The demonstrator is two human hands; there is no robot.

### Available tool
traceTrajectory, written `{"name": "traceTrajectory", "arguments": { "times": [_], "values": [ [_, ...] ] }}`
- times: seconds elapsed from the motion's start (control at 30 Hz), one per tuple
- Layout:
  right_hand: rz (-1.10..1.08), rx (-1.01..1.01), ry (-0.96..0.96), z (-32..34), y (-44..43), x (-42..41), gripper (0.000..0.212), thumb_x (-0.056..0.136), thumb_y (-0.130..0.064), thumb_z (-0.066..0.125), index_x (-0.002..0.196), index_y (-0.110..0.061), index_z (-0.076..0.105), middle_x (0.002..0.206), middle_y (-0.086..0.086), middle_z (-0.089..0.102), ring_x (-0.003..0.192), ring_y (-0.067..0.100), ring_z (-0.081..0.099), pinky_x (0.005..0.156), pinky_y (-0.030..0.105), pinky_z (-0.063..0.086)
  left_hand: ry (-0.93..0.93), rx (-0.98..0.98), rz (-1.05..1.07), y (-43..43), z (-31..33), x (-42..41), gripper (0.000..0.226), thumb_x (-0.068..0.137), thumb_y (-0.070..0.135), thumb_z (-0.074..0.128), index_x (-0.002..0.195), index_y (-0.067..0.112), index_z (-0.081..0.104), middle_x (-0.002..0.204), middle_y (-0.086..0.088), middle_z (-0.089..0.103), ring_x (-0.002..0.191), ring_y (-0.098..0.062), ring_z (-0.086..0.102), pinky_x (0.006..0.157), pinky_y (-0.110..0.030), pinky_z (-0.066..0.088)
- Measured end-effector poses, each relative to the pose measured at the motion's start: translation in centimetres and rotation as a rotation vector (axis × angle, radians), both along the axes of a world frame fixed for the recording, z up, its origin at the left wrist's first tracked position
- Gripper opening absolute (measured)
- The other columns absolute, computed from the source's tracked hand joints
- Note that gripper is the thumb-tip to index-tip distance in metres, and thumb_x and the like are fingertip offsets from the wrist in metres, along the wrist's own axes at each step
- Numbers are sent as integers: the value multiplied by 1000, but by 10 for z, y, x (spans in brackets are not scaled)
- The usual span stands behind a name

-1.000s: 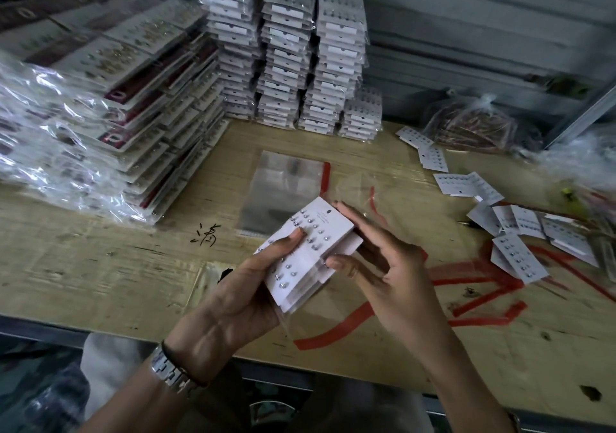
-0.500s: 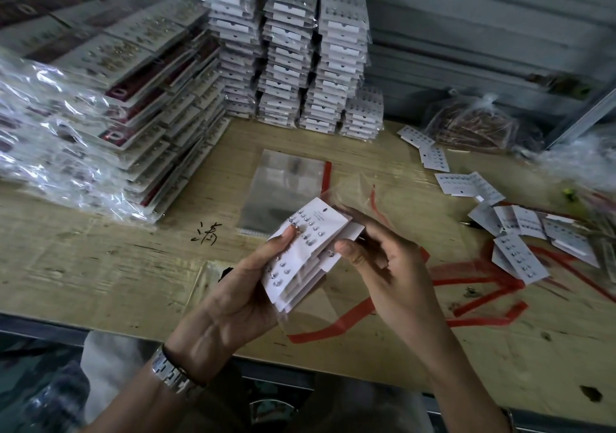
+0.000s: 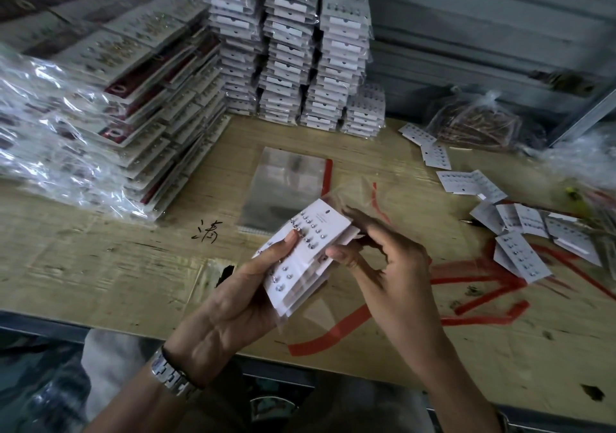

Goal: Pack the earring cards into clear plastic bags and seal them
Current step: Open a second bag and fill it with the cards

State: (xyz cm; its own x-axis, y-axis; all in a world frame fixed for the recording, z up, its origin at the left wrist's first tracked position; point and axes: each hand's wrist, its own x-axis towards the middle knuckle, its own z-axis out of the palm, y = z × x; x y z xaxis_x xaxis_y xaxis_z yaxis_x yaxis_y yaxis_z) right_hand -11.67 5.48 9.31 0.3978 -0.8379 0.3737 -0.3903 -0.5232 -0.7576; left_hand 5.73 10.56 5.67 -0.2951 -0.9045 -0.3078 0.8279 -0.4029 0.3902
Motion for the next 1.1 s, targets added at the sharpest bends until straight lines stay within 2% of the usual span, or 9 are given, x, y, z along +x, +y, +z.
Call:
{"name": "traceTrajectory", "arguments": {
  "times": [0.27, 0.37, 0.53, 0.63, 0.73, 0.8, 0.9, 1.0, 1.1],
  "values": [
    [-54, -112, 51, 2, 3, 3, 59, 86, -55, 58, 125, -12, 63, 112, -14, 63, 101, 2, 64, 91, 11, 47, 53, -15, 15, -2, -1, -5, 53, 67, 23, 92, 110, -1, 74, 105, -19, 75, 89, -26, 75, 78, -36, 62],
    [-66, -128, 90, 3, 3, 4, 54, 86, -48, 60, 126, -12, 63, 110, -4, 65, 101, 9, 62, 92, 14, 45, 25, -13, 37, -1, -4, -5, 58, 66, 26, 93, 114, 1, 73, 109, -18, 74, 93, -27, 75, 78, -35, 61],
    [51, 162, -53, 3, 7, 0, 44, 97, -37, 58, 140, -30, 51, 119, -6, 59, 115, 3, 54, 97, 14, 40, 3, -42, 91, -1, -7, -2, 60, 66, 27, 93, 118, 3, 71, 121, -19, 70, 105, -29, 71, 83, -38, 59],
    [50, 167, -129, 3, 10, 2, 44, 96, -27, 58, 140, -28, 51, 122, -15, 58, 120, 3, 54, 98, 12, 40, -9, -56, 104, -2, -9, -2, 68, 68, 28, 92, 126, 4, 66, 134, -21, 61, 120, -33, 62, 91, -43, 56],
    [29, 162, -210, 2, 11, 6, 39, 95, -14, 61, 133, -22, 57, 122, -5, 64, 116, 6, 61, 97, 25, 50, -57, -52, 116, -2, -12, -3, 67, 67, 30, 93, 125, 7, 67, 137, -20, 59, 125, -34, 59, 96, -44, 53],
    [-10, 145, -226, -2, 10, 8, 40, 92, -3, 65, 128, -18, 59, 120, 0, 66, 113, 7, 64, 94, 34, 54, -78, -32, 118, 0, -13, -4, 64, 63, 29, 95, 119, 9, 72, 133, -18, 63, 120, -32, 63, 90, -41, 56],
    [-65, 82, -208, -8, 11, 13, 46, 84, 8, 67, 123, -16, 58, 119, 3, 64, 113, 8, 64, 92, 36, 56, -92, -29, 121, 2, -14, -7, 62, 61, 29, 96, 116, 10, 74, 129, -18, 66, 115, -30, 67, 86, -38, 58],
    [-77, 30, -187, -12, 14, 19, 42, 85, 1, 70, 120, -16, 56, 118, 4, 62, 112, 4, 63, 95, 34, 54, -57, -20, 136, 3, -12, -8, 65, 62, 30, 95, 118, 6, 72, 130, -19, 65, 115, -29, 66, 86, -36, 58],
    [-2, 62, -121, -12, 13, 18, 32, 93, -26, 62, 124, -18, 57, 120, 3, 55, 117, 11, 59, 102, 47, 46, -4, -38, 151, 2, -9, -4, 65, 72, 29, 90, 126, 3, 66, 134, -21, 61, 117, -29, 65, 88, -35, 56]
  ]
}}
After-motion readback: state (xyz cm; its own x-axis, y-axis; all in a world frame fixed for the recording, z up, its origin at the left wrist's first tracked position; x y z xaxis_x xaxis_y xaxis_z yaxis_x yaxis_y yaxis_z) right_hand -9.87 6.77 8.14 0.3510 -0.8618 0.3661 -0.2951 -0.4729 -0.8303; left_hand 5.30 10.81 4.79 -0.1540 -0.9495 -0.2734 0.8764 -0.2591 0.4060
